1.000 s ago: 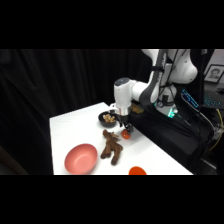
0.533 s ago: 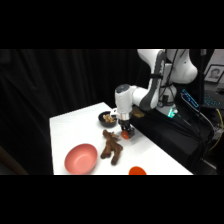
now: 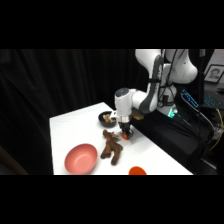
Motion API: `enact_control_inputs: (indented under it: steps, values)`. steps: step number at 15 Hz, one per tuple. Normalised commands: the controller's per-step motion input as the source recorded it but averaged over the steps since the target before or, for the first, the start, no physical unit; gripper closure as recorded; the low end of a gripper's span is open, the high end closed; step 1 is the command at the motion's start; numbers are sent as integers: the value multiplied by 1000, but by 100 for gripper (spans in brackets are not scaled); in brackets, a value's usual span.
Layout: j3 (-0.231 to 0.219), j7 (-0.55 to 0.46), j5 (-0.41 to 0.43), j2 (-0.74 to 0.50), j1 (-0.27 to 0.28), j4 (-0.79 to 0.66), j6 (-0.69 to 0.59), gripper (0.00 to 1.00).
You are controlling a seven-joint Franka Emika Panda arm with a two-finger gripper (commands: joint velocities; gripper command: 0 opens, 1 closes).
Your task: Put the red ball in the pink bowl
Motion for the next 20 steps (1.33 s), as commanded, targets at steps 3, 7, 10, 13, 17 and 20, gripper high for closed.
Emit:
enact_control_inputs:
  steps: [3, 7, 10, 13, 17, 20]
  values:
    - [-88, 65, -33, 42, 103, 31, 133, 83]
    - [-70, 47, -32, -43, 87, -1, 53, 100]
    - [-28, 5, -13, -274, 68, -62, -171, 96]
    - [-46, -1, -58, -373, 59, -62, -284, 95]
    - [-55, 5, -117, -396, 30, -25, -391, 95]
    - [-30, 18, -158, -423, 3, -16, -402, 95]
